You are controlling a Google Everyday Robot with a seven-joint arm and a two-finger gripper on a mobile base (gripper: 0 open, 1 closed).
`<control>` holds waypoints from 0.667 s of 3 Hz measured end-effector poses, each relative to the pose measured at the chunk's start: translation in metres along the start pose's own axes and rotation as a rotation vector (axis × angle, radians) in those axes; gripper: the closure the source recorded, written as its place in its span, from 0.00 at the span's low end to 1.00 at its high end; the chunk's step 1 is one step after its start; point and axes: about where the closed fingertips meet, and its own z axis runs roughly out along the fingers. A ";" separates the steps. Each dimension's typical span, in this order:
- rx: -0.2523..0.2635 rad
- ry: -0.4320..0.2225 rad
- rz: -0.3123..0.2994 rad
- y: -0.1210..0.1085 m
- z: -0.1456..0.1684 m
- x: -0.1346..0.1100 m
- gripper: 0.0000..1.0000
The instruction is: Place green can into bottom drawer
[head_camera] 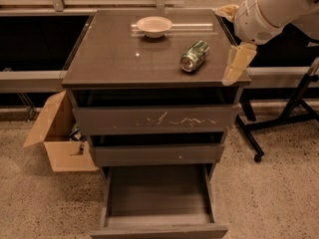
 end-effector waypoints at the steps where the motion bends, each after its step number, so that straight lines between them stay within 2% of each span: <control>1: 0.005 -0.044 -0.016 -0.013 0.015 -0.003 0.00; 2: -0.002 -0.097 0.006 -0.023 0.029 -0.008 0.00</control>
Offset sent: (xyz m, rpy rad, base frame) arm 0.0507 0.0270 -0.0078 0.1572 0.0128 0.0544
